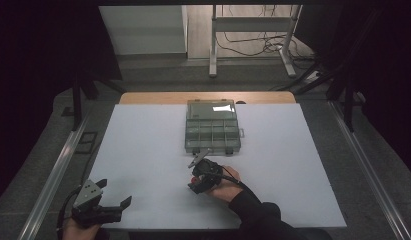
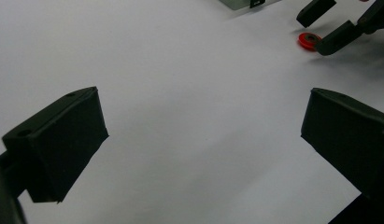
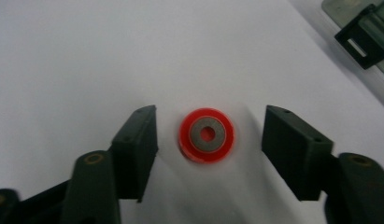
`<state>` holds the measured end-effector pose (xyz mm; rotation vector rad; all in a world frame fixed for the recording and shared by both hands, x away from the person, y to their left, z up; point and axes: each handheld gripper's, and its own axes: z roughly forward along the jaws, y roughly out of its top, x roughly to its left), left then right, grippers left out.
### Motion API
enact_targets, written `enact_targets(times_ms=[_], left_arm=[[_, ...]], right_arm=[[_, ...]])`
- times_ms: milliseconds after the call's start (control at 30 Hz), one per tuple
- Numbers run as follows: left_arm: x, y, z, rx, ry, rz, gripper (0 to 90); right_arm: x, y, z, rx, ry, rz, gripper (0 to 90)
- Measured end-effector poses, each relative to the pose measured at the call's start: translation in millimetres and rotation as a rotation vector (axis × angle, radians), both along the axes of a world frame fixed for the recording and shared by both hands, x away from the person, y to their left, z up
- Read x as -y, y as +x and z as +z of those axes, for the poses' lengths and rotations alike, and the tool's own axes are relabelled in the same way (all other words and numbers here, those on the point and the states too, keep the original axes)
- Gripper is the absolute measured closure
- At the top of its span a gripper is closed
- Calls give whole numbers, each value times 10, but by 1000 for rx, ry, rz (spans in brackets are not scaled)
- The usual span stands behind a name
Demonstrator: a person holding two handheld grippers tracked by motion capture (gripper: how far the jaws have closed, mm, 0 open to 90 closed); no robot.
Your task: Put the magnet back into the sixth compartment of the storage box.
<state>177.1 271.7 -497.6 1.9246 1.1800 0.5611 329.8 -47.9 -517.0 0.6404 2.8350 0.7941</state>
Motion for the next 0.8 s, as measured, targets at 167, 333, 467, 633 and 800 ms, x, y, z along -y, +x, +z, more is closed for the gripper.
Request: enact_targets(times_ms=[167,333,467,633,800], left_arm=[[-1,0,0,0,-2,0,9],[-2,0,0,0,-2,0,9],[-4,0,-1,1,-3,0,9],[-5,-1,0,1,-4,0,9],[-6,-2,0,2,-5,-1,9]], right_arm=[[-22,5,-16,7,-4,22,494],[-18,4,-6,8,-7,45,622],[-18,1,-6,17,-8,51,625],[-9,2,6,14,-8,52,625],[14,14,29,-2,13,47,625]])
